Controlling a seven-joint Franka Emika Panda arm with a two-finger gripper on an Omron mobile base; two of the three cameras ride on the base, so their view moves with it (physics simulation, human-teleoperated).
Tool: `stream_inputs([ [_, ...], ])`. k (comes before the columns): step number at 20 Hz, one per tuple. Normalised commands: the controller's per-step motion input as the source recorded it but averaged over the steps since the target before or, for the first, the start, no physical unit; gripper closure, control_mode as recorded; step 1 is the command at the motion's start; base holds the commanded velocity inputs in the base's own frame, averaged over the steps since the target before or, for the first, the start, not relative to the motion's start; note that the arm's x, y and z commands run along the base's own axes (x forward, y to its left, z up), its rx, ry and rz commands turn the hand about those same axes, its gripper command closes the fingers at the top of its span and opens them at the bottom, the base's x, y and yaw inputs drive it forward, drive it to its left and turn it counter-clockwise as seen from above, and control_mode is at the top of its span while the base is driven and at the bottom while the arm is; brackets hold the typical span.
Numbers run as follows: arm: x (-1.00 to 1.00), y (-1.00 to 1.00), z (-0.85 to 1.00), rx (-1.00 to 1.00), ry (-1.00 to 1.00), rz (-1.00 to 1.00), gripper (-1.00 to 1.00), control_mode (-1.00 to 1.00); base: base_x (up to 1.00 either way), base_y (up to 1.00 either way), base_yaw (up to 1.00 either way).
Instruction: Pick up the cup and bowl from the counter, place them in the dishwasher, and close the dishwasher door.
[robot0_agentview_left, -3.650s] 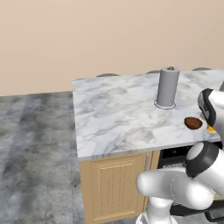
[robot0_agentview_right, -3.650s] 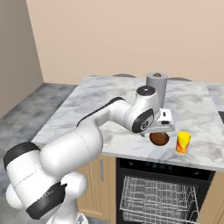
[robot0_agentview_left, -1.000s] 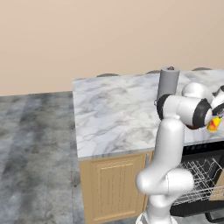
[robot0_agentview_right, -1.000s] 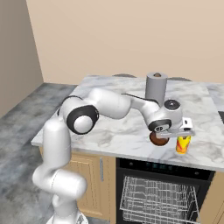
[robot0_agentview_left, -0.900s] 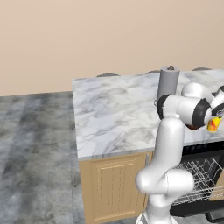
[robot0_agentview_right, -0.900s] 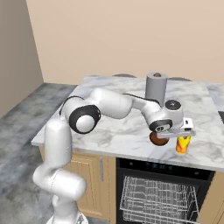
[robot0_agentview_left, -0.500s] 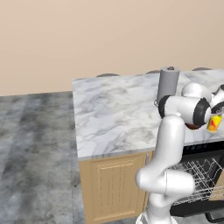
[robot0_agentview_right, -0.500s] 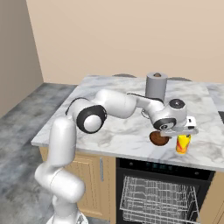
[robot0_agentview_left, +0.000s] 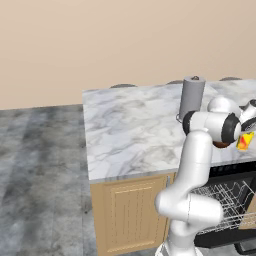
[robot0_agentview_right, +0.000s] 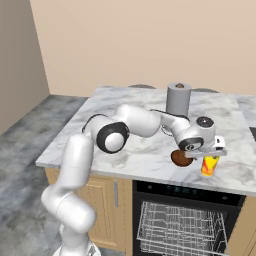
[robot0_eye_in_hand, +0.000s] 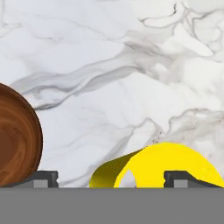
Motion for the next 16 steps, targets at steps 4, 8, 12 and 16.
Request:
stream_inputs([
  [4, 0.03, 0.00, -0.18, 0.00, 0.00, 0.00, 1.00, -1.00, 0.00, 0.00, 0.00],
  [8, -0.02, 0.00, 0.04, 0.00, -0.03, 0.00, 1.00, -1.00, 0.00, 0.00, 0.00],
  [12, -0.13, 0.01, 0.18, 0.00, -0.08, 0.00, 1.00, -1.00, 0.00, 0.00, 0.00],
  [16, -0.16, 0.14, 0.10, 0.00, -0.08, 0.00, 1.00, -1.00, 0.00, 0.00, 0.00],
])
